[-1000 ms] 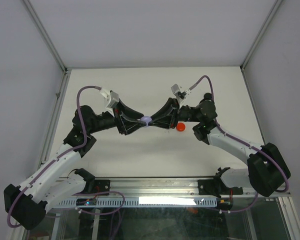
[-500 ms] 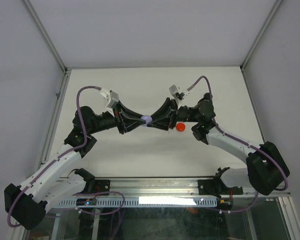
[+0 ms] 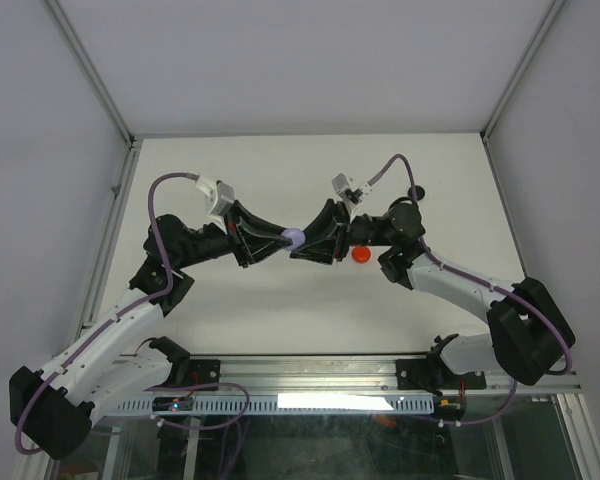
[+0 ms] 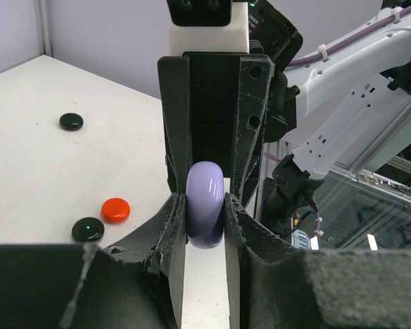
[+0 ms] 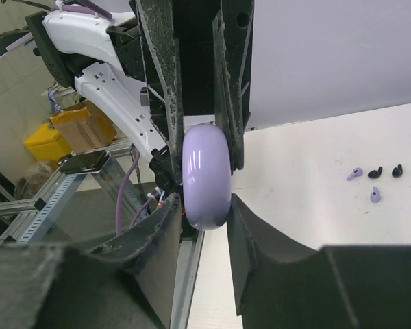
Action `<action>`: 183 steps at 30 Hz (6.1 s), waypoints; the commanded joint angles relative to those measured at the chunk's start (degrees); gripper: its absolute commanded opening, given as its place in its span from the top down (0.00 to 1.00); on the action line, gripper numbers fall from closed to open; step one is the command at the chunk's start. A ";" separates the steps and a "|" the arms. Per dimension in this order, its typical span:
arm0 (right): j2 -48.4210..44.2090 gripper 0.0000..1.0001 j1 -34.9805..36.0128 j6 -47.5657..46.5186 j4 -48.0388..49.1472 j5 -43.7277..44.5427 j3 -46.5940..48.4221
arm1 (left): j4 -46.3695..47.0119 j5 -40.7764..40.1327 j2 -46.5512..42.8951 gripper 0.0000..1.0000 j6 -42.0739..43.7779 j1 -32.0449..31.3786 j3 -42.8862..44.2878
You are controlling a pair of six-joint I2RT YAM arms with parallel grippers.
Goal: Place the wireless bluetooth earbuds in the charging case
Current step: Pick up the charging case at the center of the board, then open the charging case, then pick up the earbud from the center of the board.
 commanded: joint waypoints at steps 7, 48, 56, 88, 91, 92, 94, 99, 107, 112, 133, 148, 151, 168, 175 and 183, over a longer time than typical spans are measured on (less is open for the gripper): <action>-1.81 0.63 0.20 0.77 5.86 0.00 1.65 | 1.23 -1.95 -0.70 0.89 1.85 -0.42 -0.77; -1.24 1.00 2.50 -7.16 2.79 -1.90 0.59 | -7.69 -14.06 -1.20 0.30 -1.75 -0.42 4.71; -2.34 1.00 2.56 -9.59 2.75 -1.76 -0.70 | -10.59 -18.01 -1.23 0.25 -2.56 -0.33 5.60; -12.91 1.00 2.30 -36.58 -19.97 22.68 -12.32 | -43.48 -56.48 11.36 0.21 -3.63 11.50 7.24; -13.71 1.00 2.23 -37.38 -20.85 23.06 -12.59 | -44.41 -55.85 14.32 0.26 -4.31 15.85 7.30; -13.96 1.00 2.22 -37.68 -21.12 23.07 -12.69 | -44.45 -55.68 15.24 0.28 -4.37 16.93 7.37; -14.33 1.00 2.24 -38.17 -21.39 23.02 -12.89 | -44.83 -55.39 17.53 0.31 -4.28 19.21 7.73; -15.02 1.00 2.20 -38.60 -21.81 22.61 -13.38 | -45.68 -53.97 22.54 0.38 -2.40 24.68 8.85; -16.63 1.00 1.72 -39.14 -22.92 21.91 -14.09 | -47.34 -54.30 30.34 0.45 0.87 29.56 11.66; -17.31 1.00 1.51 -39.37 -23.27 21.90 -14.39 | -47.60 -53.92 34.21 0.52 2.40 30.66 13.16; -17.03 1.00 1.22 -39.48 -23.50 21.64 -14.54 | -48.65 -49.06 43.82 0.66 6.24 33.59 17.81; -16.93 1.00 1.13 -39.35 -23.60 20.91 -14.47 | -49.45 -49.05 46.70 0.69 6.95 34.38 18.84; -17.07 1.00 1.08 -39.30 -23.71 20.72 -14.37 | -49.59 -49.77 47.59 0.69 7.34 34.50 19.57; -17.18 1.00 1.18 -39.98 -24.92 20.48 -13.96 | -50.67 -47.33 44.53 0.85 7.26 34.45 19.07; -16.21 1.00 2.04 -40.32 -20.70 21.84 -15.02 | -50.04 -43.58 35.81 0.87 4.58 32.55 16.94; -15.62 1.00 4.25 -40.44 -13.78 26.86 -15.81 | -48.56 -42.59 20.82 0.90 0.18 26.28 15.25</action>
